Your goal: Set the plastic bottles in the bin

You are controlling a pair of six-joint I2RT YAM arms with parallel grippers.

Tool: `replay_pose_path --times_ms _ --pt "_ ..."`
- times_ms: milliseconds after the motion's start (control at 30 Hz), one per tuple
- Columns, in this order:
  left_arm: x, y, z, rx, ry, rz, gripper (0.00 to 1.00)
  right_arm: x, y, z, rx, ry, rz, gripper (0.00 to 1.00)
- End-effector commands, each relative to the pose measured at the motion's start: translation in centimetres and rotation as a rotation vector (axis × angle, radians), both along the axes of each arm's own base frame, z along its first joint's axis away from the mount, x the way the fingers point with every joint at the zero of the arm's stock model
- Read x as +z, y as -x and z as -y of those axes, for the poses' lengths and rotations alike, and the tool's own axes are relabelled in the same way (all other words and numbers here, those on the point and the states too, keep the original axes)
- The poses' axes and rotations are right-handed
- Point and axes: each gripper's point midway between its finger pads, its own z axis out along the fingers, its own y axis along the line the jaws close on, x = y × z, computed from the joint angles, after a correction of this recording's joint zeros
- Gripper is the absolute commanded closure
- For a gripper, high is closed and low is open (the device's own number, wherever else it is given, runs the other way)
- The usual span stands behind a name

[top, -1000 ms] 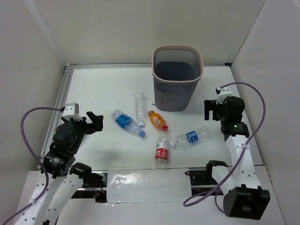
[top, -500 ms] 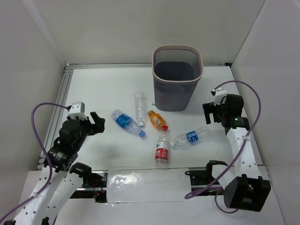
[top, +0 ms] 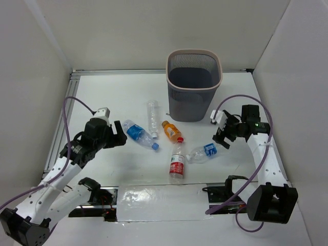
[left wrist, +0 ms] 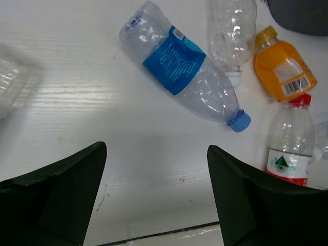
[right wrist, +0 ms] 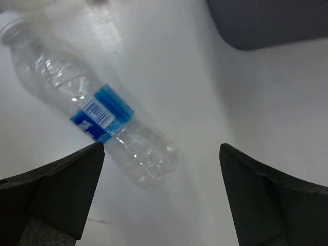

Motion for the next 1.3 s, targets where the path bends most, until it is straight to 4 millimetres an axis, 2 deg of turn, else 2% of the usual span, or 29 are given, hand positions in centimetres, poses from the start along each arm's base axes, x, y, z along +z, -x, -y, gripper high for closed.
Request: replay_pose_path --times_ms 0,33,67,100,200,233,333,400,433,600,633,700,767,867,900,967,1033,1067,1133,1167,1200,1233,1267 --pt "2.3 -0.4 -1.7 0.148 -0.013 -0.018 0.08 -0.7 3.3 -2.2 0.441 0.076 0.084 0.00" --pt "2.9 -0.4 -2.0 0.172 -0.015 -0.010 0.08 -1.0 3.6 -2.3 0.560 0.116 0.109 0.00" --pt "2.7 -0.5 -2.0 0.172 -0.020 -0.019 0.08 -1.6 4.0 -2.6 0.611 0.094 0.067 0.00" --pt "2.5 -0.3 -2.0 0.178 -0.019 -0.030 0.08 -2.2 5.5 -3.0 0.659 0.066 0.002 0.01" --pt "2.1 -0.2 -2.1 0.178 -0.023 -0.038 0.08 -3.5 6.2 -3.9 0.771 0.042 -0.049 0.03" --pt "1.6 0.0 -2.2 0.178 -0.030 -0.050 0.08 -3.5 6.3 -4.2 0.786 0.042 -0.049 0.03" --pt "1.4 0.1 -2.2 0.178 -0.030 -0.050 0.08 -5.5 5.5 -4.5 0.812 0.127 0.024 0.02" --pt "1.4 0.1 -2.5 0.188 -0.038 -0.045 0.08 -7.1 5.7 -4.9 0.798 0.182 0.028 0.00" --pt "1.8 -0.1 -2.6 0.195 -0.039 -0.034 0.08 -7.5 4.6 -5.2 0.792 0.211 0.068 0.00" --pt "2.1 -1.0 -3.8 0.197 -0.139 -0.021 0.03 -9.8 5.9 -5.7 0.813 0.224 -0.038 0.02" --pt "1.2 -1.3 -4.1 0.199 -0.171 -0.054 0.02 -10.1 5.6 -6.1 0.819 0.224 -0.035 0.04" --pt "0.9 -2.2 -4.6 0.192 -0.201 -0.065 0.00 -11.1 6.0 -5.9 0.792 0.233 -0.070 0.09" --pt "0.1 -2.8 -4.7 0.165 -0.227 -0.091 0.00 -11.3 5.6 -6.1 0.761 0.227 -0.063 0.13" --pt "0.1 -3.8 -4.7 0.128 -0.214 -0.085 0.00 -11.8 5.8 -5.9 0.737 0.227 -0.090 0.21" --pt "0.3 -4.1 -4.6 0.105 -0.209 -0.079 0.00 -11.8 5.8 -5.9 0.737 0.227 -0.090 0.31" --pt "0.4 -4.7 -5.3 0.124 -0.200 -0.081 0.00 -11.4 6.6 -5.5 0.727 0.223 -0.110 0.43" --pt "1.2 -5.2 -5.8 0.138 -0.195 -0.075 0.00 -9.9 6.2 -5.3 0.696 0.198 -0.101 0.54" --pt "1.2 -5.3 -6.4 0.159 -0.195 -0.077 0.00 -7.6 6.0 -5.7 0.696 0.160 -0.078 0.61" --pt "2.0 -5.8 -6.7 0.175 -0.189 -0.061 0.00 -4.8 5.3 -5.8 0.680 0.108 -0.045 0.65" --pt "1.6 -6.0 -7.3 0.186 -0.208 -0.074 0.00 -1.2 5.1 -6.7 0.693 0.048 -0.004 0.65" --pt "2.4 -6.5 -7.8 0.193 -0.227 -0.058 0.00 0.5 5.0 -7.3 0.722 0.022 0.020 0.66" --pt "2.4 -6.8 -8.5 0.211 -0.243 -0.063 0.00 4.4 4.0 -8.5 0.746 -0.028 0.104 0.66" --pt "1.9 -7.2 -9.0 0.221 -0.265 -0.085 0.00 5.6 4.0 -9.1 0.737 -0.078 0.084 0.66"
